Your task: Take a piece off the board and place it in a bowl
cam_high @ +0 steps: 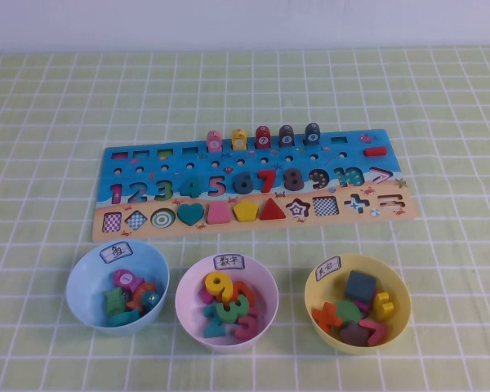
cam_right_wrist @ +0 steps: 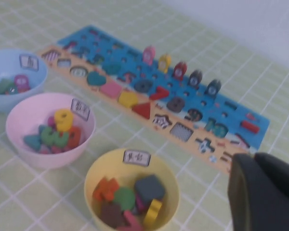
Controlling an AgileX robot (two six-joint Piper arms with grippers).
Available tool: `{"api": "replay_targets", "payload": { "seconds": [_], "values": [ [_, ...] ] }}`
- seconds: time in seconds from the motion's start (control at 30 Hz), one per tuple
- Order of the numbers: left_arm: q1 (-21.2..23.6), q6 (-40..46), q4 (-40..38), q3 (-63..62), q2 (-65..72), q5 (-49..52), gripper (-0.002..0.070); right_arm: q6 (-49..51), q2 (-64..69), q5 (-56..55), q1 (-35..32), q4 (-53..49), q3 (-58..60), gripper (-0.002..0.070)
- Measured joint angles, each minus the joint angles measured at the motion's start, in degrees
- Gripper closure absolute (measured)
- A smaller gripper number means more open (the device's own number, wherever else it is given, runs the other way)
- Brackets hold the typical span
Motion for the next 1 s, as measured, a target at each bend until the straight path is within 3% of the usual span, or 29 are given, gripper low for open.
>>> {"api": "replay_targets", "payload": {
  "seconds": [0.1, 0.27, 0.53, 0.7, 1.0],
  "values": [
    [0.0, 0.0, 0.0, 0.0, 0.0, 0.0, 0.068, 0.0, -3.4, -8.1, -1.4, -0.5, 6.7, 0.0691],
    [0.0, 0.0, 0.0, 0.0, 0.0, 0.0, 0.068, 0.0, -10.6, -18.8, -12.8, 1.0, 16.9, 0.0693],
    [0.0, 0.0, 0.0, 0.0, 0.0, 0.0, 0.068, 0.0, -24.0, -23.5, -29.6, 10.5, 30.6, 0.0692],
    [0.0, 0.0, 0.0, 0.0, 0.0, 0.0, 0.068, 0.0, -24.6, -24.6, -34.5, 13.9, 34.3, 0.0692],
    [0.0, 0.0, 0.0, 0.0, 0.0, 0.0, 0.068, 0.0, -24.6, -19.3, -35.4, 15.6, 34.3, 0.0693]
  ]
}}
